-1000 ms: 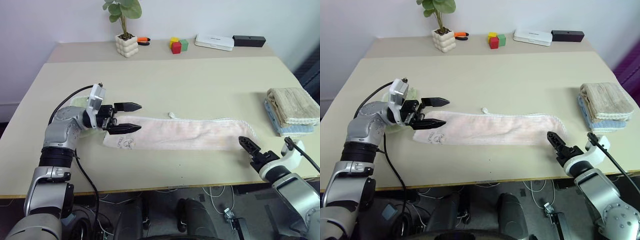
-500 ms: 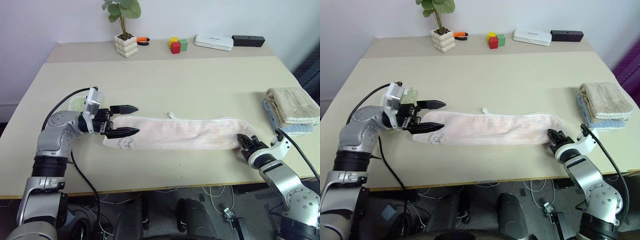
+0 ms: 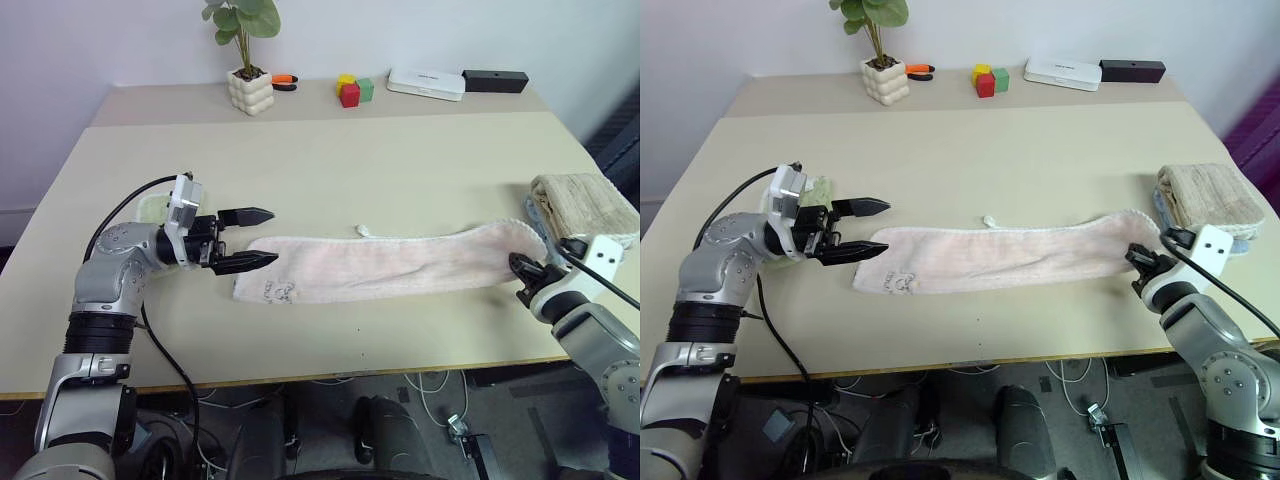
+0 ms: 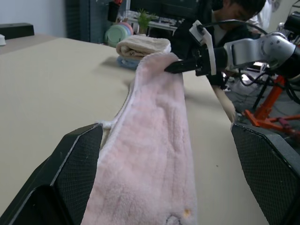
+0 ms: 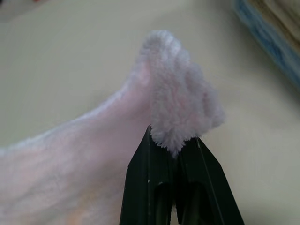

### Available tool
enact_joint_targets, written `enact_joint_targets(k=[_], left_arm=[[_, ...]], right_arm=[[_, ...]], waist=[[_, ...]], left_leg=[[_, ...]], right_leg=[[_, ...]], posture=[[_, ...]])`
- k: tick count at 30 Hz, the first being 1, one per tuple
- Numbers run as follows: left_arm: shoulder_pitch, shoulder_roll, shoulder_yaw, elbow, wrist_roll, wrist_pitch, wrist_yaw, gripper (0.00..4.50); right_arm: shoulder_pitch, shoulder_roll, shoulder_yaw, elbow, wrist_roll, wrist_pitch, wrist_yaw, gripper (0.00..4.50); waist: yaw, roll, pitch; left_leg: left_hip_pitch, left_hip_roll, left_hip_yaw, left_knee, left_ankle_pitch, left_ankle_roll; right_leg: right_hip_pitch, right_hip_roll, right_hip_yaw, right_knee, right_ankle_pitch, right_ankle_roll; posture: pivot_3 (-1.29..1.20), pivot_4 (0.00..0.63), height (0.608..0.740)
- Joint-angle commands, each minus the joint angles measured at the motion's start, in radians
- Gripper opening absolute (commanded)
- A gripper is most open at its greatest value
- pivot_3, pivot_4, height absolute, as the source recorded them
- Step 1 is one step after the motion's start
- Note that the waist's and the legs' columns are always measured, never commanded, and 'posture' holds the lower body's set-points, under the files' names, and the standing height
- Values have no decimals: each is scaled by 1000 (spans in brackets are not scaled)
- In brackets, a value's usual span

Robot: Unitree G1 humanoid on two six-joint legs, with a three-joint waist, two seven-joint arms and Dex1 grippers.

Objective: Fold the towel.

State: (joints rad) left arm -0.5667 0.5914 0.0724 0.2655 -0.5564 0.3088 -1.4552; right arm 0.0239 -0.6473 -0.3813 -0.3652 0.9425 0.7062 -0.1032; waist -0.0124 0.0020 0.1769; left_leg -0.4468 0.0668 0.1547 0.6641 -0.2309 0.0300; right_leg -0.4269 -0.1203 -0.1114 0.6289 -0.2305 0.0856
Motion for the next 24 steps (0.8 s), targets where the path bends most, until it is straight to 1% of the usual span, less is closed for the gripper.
enact_joint_targets(k=[1,7,13,15,18,24], left_arm=[[-24,2,14,3,-1,-30,-7,4500],[-12,8,22,-2,-5,-40,-5,4500],[21,19,35,-33,-14,-37,6,4500],[29,21,37,-46,-17,-33,12,4500],[44,28,45,-65,-24,-24,19,4500],[81,43,59,-110,-37,-5,30,4500]], right_arm=[[-13,-57,62,-89,-139,-48,89,79],[-41,-158,219,-164,-347,-97,263,79],[-102,-193,375,-208,-479,-112,409,79],[-111,-189,405,-206,-516,-121,441,79],[-152,-146,440,-195,-543,-103,452,79],[-198,-107,553,-201,-609,-91,530,79]], waist=[[0,0,0],[1,-1,1],[0,-1,1],[2,-2,1],[1,-2,1],[2,-3,2]], left_leg=[[0,0,0,0,0,0],[-1,0,0,0,0,0],[-1,0,0,0,0,0],[-1,0,0,0,0,0],[-1,0,0,1,0,0],[-2,0,0,1,0,0]], right_leg=[[0,0,0,0,0,0],[0,0,0,0,0,0],[-1,0,0,0,0,0],[-1,0,0,0,0,0],[-1,0,0,0,0,0],[-1,0,0,0,0,0]], posture=[[0,150,740],[0,150,740],[0,150,740],[0,150,740],[0,150,740],[0,150,740]])
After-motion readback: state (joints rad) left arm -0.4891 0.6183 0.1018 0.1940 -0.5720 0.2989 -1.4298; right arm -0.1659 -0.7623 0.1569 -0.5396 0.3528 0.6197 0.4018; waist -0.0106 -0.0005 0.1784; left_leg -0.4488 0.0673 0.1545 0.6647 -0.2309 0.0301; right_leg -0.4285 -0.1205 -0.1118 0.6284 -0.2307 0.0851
